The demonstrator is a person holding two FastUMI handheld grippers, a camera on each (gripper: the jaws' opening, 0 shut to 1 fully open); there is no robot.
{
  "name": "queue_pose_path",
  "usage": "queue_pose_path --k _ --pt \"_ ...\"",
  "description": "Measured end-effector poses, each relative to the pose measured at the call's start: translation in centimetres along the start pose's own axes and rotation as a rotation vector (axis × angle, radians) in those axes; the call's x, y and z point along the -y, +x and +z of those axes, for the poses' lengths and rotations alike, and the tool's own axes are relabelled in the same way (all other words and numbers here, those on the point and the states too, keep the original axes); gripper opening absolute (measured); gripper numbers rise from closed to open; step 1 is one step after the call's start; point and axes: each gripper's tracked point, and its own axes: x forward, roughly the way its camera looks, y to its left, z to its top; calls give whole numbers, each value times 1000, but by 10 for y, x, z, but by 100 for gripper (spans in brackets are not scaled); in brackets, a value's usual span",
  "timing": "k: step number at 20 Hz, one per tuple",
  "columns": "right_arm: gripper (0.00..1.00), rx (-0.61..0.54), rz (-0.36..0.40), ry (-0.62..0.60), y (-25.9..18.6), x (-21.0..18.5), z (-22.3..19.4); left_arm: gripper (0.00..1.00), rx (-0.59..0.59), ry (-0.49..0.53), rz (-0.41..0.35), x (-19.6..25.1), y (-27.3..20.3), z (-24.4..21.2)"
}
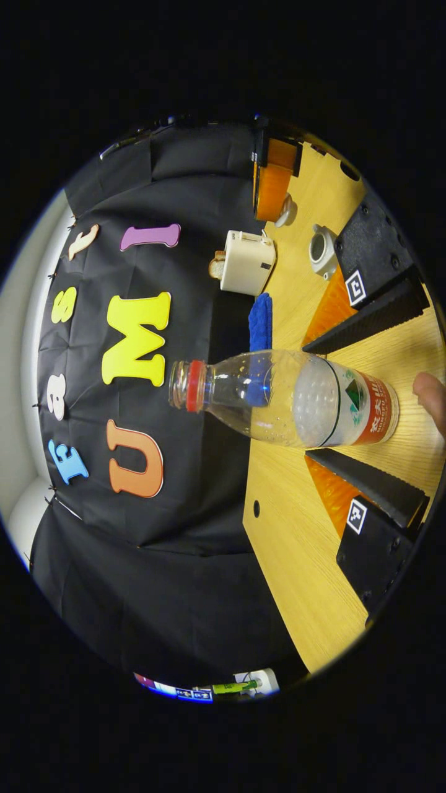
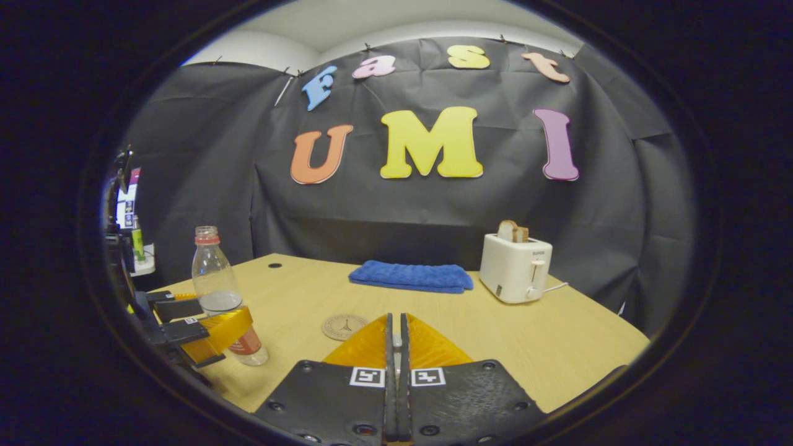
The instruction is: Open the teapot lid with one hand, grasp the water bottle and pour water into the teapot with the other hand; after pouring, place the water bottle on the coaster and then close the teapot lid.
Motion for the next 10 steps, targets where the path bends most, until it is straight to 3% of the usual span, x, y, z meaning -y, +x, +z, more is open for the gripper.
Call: queue_pose_path --k 3,5,10 --pt "1 12 1 8 -14 5 6 93 9 -8 -14 -1 1 2" --pt "2 14 -9 6 -19 12 6 84 14 -9 -16 -1 -1 3" --pt "1 0 -17 22 -28 30 -1 80 -30 31 3 -2 -7 5"
